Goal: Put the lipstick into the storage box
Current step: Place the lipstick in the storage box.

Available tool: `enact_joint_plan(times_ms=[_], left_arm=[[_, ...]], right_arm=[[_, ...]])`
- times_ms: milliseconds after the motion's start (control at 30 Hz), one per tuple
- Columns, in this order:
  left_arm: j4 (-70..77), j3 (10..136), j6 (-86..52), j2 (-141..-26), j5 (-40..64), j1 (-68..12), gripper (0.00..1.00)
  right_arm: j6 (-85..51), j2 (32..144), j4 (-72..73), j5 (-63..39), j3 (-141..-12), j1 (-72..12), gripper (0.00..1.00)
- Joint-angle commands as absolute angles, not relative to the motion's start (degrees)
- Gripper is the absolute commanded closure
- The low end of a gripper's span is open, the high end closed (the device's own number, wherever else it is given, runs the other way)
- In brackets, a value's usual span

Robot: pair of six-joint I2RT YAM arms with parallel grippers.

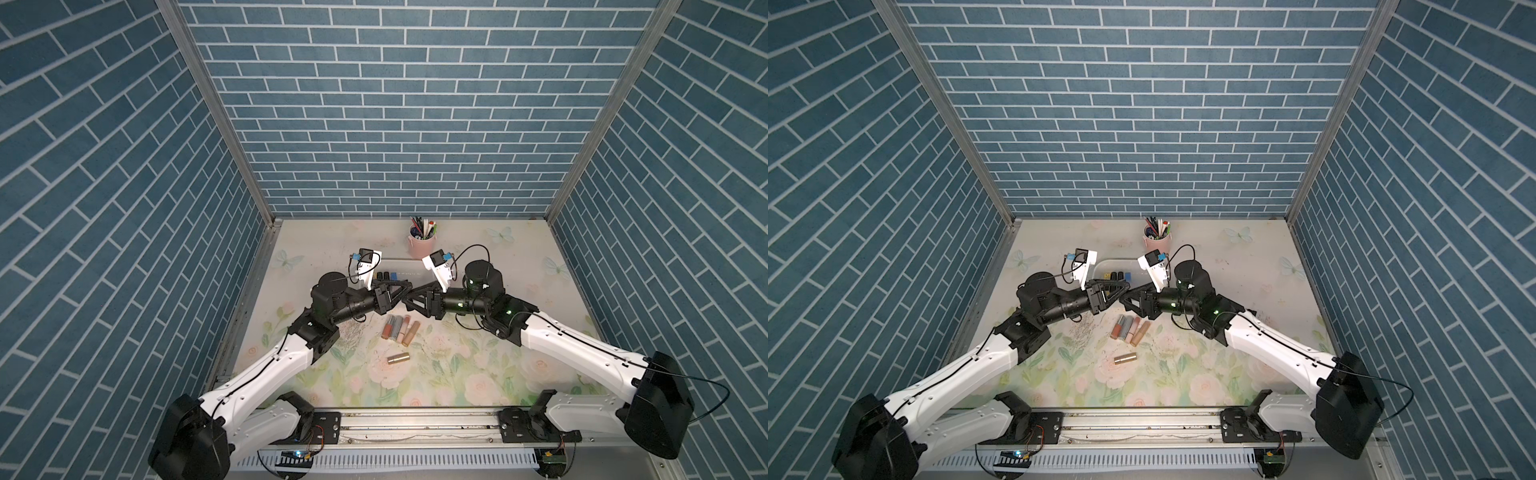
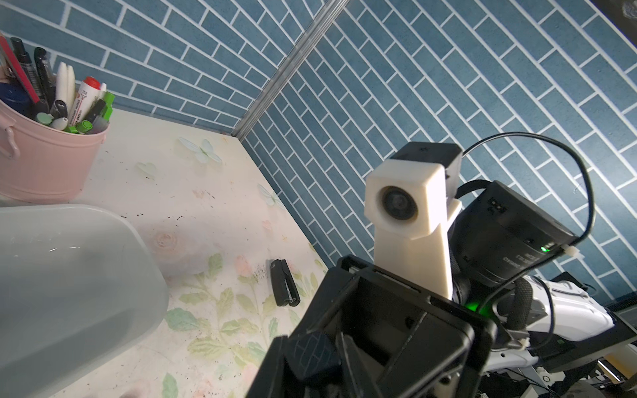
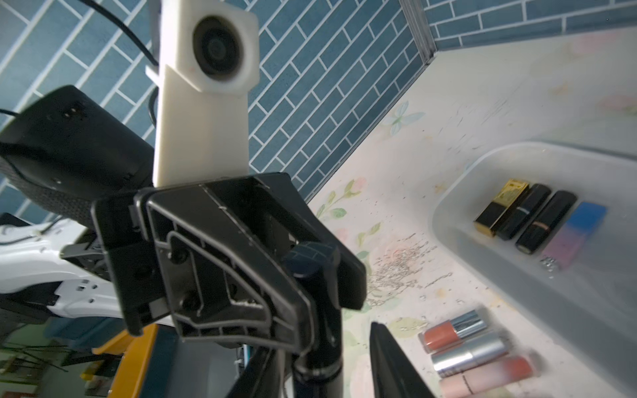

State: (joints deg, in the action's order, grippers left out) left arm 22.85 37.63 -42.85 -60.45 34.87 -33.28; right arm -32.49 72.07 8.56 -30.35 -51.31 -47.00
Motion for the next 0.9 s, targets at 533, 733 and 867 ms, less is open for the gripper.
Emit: enact_joint_plan(times_ms=[533,733,867], left_arm=[[-5.24,59.73,-30.53,-80.87,11.88,-33.40,0.91],[-8.45,68.58,-26.10,-93.82,7.44,-33.40,0.92],[-9.64,73.48,-24.28,-100.70,5.76,-33.40,0.93]], right_arm=[[-31.98,62.89,-10.29,-13.93,-51.11,-31.69,0.40],[-29.49,64.15,-14.02,-10.64,-49.82,-31.59,0.40],[-28.63,64.42,-14.55,-10.35,-48.97,-31.55,0.40]])
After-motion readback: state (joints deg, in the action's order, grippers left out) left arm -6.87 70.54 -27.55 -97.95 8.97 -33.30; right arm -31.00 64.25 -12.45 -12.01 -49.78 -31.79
